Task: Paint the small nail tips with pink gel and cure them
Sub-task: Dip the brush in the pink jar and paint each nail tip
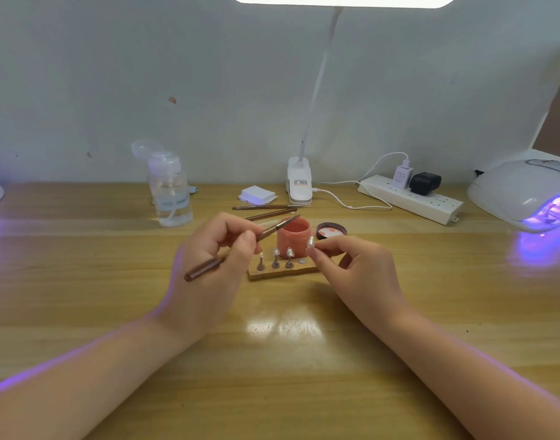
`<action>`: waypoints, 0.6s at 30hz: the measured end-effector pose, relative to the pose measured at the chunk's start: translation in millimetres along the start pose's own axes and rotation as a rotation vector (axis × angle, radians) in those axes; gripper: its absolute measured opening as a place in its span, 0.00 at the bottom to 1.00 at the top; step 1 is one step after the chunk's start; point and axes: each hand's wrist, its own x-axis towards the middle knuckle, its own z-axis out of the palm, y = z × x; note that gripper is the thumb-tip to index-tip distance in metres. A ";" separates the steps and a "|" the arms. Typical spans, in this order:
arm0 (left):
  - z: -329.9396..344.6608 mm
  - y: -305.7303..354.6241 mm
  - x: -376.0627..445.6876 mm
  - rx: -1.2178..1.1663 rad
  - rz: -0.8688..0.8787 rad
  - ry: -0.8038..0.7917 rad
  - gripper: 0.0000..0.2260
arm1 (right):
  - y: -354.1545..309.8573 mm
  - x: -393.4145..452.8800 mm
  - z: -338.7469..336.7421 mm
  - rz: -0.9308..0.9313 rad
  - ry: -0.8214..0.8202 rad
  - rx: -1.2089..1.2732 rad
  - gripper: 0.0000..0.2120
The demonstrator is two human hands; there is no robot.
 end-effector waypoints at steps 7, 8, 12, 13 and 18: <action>2.7 -1.7 -8.7 0.274 0.345 -0.149 0.07 | 3.9 0.9 0.0 -0.010 0.045 0.043 0.03; 2.7 -2.0 -8.8 0.262 0.327 -0.139 0.07 | 4.3 0.9 0.3 -0.012 0.055 0.046 0.03; 1.3 -1.5 -8.5 0.228 0.301 -0.138 0.07 | 6.0 1.3 1.0 -0.013 0.076 0.047 0.04; 0.9 -1.5 -8.6 0.229 0.308 -0.146 0.07 | 6.0 1.5 1.1 -0.016 0.077 0.048 0.05; 2.0 -2.9 -8.4 0.252 0.326 -0.179 0.07 | 5.7 1.4 1.1 -0.024 0.076 0.043 0.06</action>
